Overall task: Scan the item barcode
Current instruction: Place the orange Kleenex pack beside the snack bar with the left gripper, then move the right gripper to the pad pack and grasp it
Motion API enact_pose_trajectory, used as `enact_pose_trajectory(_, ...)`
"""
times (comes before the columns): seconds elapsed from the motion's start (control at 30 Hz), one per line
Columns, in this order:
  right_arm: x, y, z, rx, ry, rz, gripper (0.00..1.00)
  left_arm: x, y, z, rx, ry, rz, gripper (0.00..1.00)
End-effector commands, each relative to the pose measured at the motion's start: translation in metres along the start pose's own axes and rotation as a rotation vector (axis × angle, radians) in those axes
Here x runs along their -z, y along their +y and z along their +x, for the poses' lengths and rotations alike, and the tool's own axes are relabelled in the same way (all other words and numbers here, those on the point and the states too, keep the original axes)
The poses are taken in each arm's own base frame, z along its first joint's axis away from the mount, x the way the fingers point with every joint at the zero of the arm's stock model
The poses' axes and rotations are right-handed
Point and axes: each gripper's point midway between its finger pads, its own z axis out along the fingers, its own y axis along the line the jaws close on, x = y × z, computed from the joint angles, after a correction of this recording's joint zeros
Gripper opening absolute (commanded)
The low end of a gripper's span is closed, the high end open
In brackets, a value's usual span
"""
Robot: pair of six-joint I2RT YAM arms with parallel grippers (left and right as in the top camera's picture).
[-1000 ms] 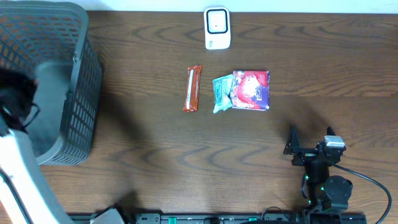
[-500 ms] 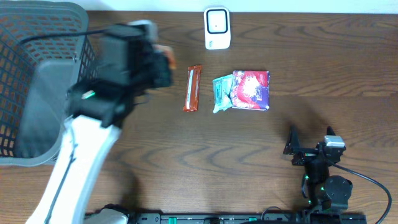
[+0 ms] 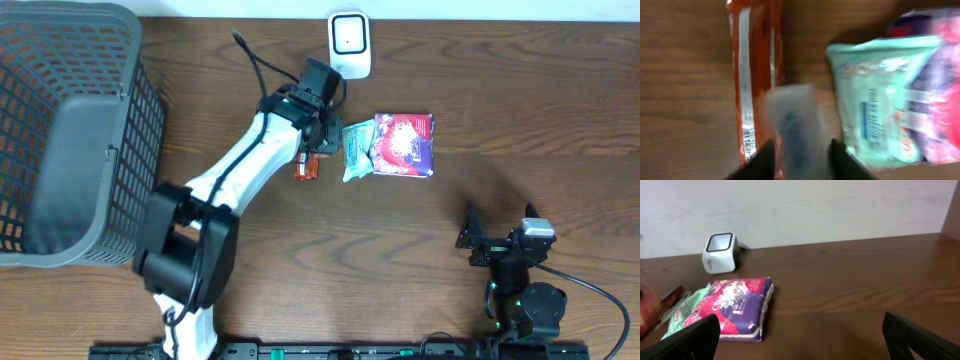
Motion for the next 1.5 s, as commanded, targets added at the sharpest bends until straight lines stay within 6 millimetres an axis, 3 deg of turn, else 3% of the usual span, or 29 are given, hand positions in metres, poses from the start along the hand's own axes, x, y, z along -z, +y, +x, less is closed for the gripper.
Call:
enact_pose_trajectory(0.0,0.000,-0.002,0.000,0.009,-0.001,0.011,0.99,-0.003,0.003,0.002,-0.007,0.005,-0.015,0.44)
enact_pose_trajectory(0.1,0.000,-0.002,0.000,0.009,-0.001,0.011,0.99,0.009,-0.001,-0.003,-0.008,-0.017,0.005,0.65)
enact_pose_trajectory(0.23,0.000,-0.002,0.000,0.009,-0.001,0.011,0.99,0.043,-0.008,-0.016,-0.006,-0.086,0.033,0.67)
enact_pose_trajectory(0.37,0.000,-0.002,0.000,0.009,-0.001,0.011,0.99,0.095,-0.015,-0.029,-0.007,-0.190,0.074,0.70)
enact_pose_trajectory(0.4,0.000,-0.002,0.000,0.009,-0.001,0.011,0.99,0.110,-0.016,-0.031,-0.008,-0.218,0.084,0.79)
enact_pose_trajectory(0.43,0.000,-0.002,0.000,0.009,-0.001,0.011,0.99,0.126,-0.016,-0.033,-0.006,-0.247,0.090,0.81)
enact_pose_trajectory(0.53,0.000,-0.002,0.000,0.009,-0.001,0.011,0.99,0.165,-0.002,-0.035,0.014,-0.316,0.068,0.98)
enact_pose_trajectory(0.67,0.000,-0.002,0.000,0.009,-0.001,0.011,0.99,0.197,0.025,-0.021,0.057,-0.323,0.018,0.98)
enact_pose_trajectory(0.87,0.000,-0.002,0.000,0.009,-0.001,0.011,0.99,0.204,0.057,0.019,0.106,-0.185,-0.058,0.98)
enact_pose_trajectory(1.07,0.000,-0.002,0.000,0.009,-0.001,0.011,0.99,0.200,0.068,0.057,0.110,-0.027,-0.110,0.98)
enact_pose_trajectory(1.23,0.000,0.000,-0.005,-0.009,-0.022,-0.002,0.99,0.201,0.071,0.070,0.111,0.023,-0.128,0.98)
enact_pose_trajectory(1.33,0.003,0.030,-0.016,-0.234,-0.043,-0.178,0.99,0.201,0.071,0.070,0.111,0.023,-0.128,0.98)
enact_pose_trajectory(1.47,0.024,0.087,-0.006,-0.573,0.146,-0.517,0.99,0.201,0.071,0.070,0.111,0.023,-0.128,0.98)
